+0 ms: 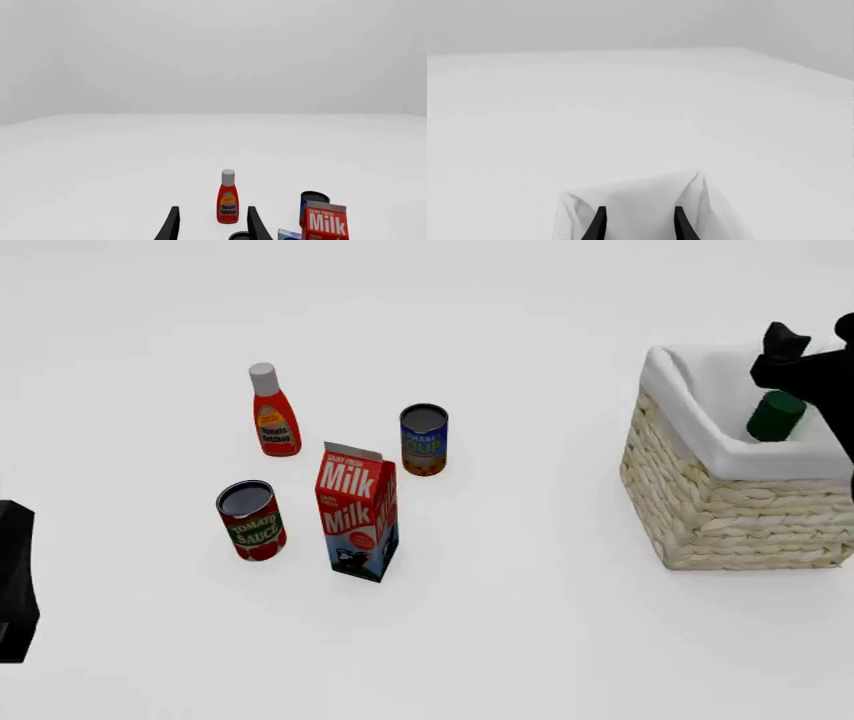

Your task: Pick the salad dressing and place it in the basket.

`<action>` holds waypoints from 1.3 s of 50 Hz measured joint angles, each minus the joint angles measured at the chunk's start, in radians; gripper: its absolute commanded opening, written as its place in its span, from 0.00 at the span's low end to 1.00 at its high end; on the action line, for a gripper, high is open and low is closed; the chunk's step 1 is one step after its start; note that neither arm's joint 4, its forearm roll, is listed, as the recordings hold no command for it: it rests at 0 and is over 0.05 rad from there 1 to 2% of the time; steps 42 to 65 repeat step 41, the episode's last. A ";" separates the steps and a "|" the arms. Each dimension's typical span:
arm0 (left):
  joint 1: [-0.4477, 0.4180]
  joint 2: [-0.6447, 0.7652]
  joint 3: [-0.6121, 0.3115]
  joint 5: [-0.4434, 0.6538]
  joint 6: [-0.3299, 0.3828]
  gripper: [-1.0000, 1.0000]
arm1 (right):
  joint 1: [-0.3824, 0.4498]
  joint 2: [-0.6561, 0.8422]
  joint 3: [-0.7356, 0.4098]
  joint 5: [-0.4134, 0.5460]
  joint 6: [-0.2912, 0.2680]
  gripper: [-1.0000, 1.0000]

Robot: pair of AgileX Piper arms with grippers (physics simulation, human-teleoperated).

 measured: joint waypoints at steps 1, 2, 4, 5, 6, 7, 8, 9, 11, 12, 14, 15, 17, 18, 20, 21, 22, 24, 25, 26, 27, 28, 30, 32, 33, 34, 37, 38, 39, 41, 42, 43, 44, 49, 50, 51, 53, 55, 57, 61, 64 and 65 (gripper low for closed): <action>0.000 0.000 0.000 0.000 0.000 1.00 | 0.001 -0.006 0.003 0.001 -0.002 1.00; 0.000 0.000 0.000 0.000 0.000 1.00 | 0.001 -0.012 0.006 0.002 -0.003 1.00; 0.000 0.000 0.000 0.000 0.000 1.00 | 0.002 -0.026 0.013 0.004 -0.006 1.00; -0.001 0.001 0.000 0.000 0.000 1.00 | 0.003 -0.034 0.016 0.006 -0.008 1.00; -0.001 0.001 0.000 0.000 0.001 1.00 | 0.003 -0.042 0.020 0.007 -0.009 1.00; -0.001 0.001 0.000 0.000 0.001 1.00 | 0.003 -0.050 0.024 0.009 -0.011 1.00; -0.001 0.002 0.000 0.000 0.001 1.00 | 0.003 -0.060 0.029 0.012 -0.012 1.00; -0.002 0.002 0.000 0.000 0.001 1.00 | 0.003 -0.070 0.034 0.014 -0.014 1.00; -0.002 0.003 0.000 0.000 0.001 1.00 | 0.004 -0.092 0.044 0.020 -0.015 1.00; -0.003 0.004 0.000 0.000 0.001 1.00 | 0.005 -0.103 0.048 0.024 -0.015 1.00; -0.004 0.004 0.000 0.000 0.001 1.00 | 0.006 -0.126 0.058 0.030 -0.016 1.00; -0.005 0.004 0.000 0.000 0.001 1.00 | 0.007 -0.138 0.063 0.034 -0.017 1.00; -0.006 0.004 0.000 0.000 0.001 1.00 | 0.008 -0.162 0.074 0.041 -0.018 1.00; -0.006 0.004 0.000 0.001 0.000 1.00 | 0.009 -0.175 0.080 0.045 -0.019 1.00; -0.007 0.003 0.000 0.002 0.000 1.00 | 0.010 -0.202 0.092 0.055 -0.021 1.00; -0.008 0.002 0.000 0.003 0.000 1.00 | 0.011 -0.215 0.097 0.059 -0.022 1.00; -0.008 0.002 0.000 0.004 0.000 1.00 | 0.012 -0.227 0.102 0.064 -0.023 1.00; -0.009 0.000 0.000 0.005 0.000 1.00 | 0.013 -0.252 0.114 0.073 -0.024 1.00; -0.010 0.000 0.000 0.006 0.000 1.00 | 0.014 -0.264 0.119 0.077 -0.025 1.00; -0.010 -0.001 0.000 0.006 0.000 1.00 | 0.014 -0.277 0.124 0.083 -0.025 1.00; -0.011 -0.001 0.000 0.007 0.000 1.00 | 0.015 -0.289 0.130 0.088 -0.026 1.00; -0.011 -0.002 0.000 0.008 -0.001 1.00 | 0.015 -0.302 0.135 0.093 -0.027 1.00; -0.012 -0.004 0.000 0.009 -0.001 1.00 | 0.016 -0.325 0.147 0.101 -0.028 1.00; -0.013 -0.006 0.000 0.011 -0.001 1.00 | 0.017 -0.350 0.159 0.111 -0.029 1.00; -0.014 -0.007 0.000 0.012 -0.001 1.00 | 0.018 -0.361 0.164 0.115 -0.030 1.00; -0.014 -0.008 0.000 0.013 -0.001 1.00 | 0.018 -0.373 0.170 0.120 -0.031 1.00; -0.015 -0.012 0.000 0.016 -0.001 1.00 | 0.020 -0.405 0.185 0.133 -0.032 1.00; -0.016 -0.013 0.000 0.017 -0.001 1.00 | 0.020 -0.415 0.190 0.136 -0.033 1.00; -0.016 -0.014 0.000 0.018 -0.001 1.00 | 0.021 -0.424 0.195 0.140 -0.033 1.00; -0.016 -0.017 0.000 0.020 -0.002 1.00 | 0.021 -0.442 0.206 0.146 -0.034 1.00; -0.016 -0.017 0.000 0.020 -0.002 1.00 | 0.021 -0.442 0.206 0.146 -0.034 1.00; -0.016 -0.017 0.000 0.020 -0.002 1.00 | 0.021 -0.442 0.206 0.146 -0.034 1.00; -0.016 -0.017 0.000 0.020 -0.002 1.00 | 0.021 -0.442 0.206 0.146 -0.034 1.00; -0.016 -0.017 0.000 0.020 -0.002 1.00 | 0.021 -0.442 0.206 0.146 -0.034 1.00; -0.016 -0.017 0.000 0.020 -0.002 1.00 | 0.021 -0.442 0.206 0.146 -0.034 1.00; -0.016 -0.017 0.000 0.020 -0.002 1.00 | 0.021 -0.442 0.206 0.146 -0.034 1.00; -0.016 -0.017 0.000 0.020 -0.002 1.00 | 0.021 -0.442 0.206 0.146 -0.034 1.00; -0.016 -0.017 0.000 0.020 -0.002 1.00 | 0.021 -0.442 0.206 0.146 -0.034 1.00; -0.016 -0.017 0.000 0.020 -0.002 1.00 | 0.021 -0.442 0.206 0.146 -0.034 1.00; -0.016 -0.017 0.000 0.020 -0.002 1.00 | 0.021 -0.442 0.206 0.146 -0.034 1.00; -0.016 -0.017 0.000 0.020 -0.002 1.00 | 0.021 -0.442 0.206 0.146 -0.034 1.00; -0.016 -0.017 0.000 0.020 -0.002 1.00 | 0.021 -0.442 0.206 0.146 -0.034 1.00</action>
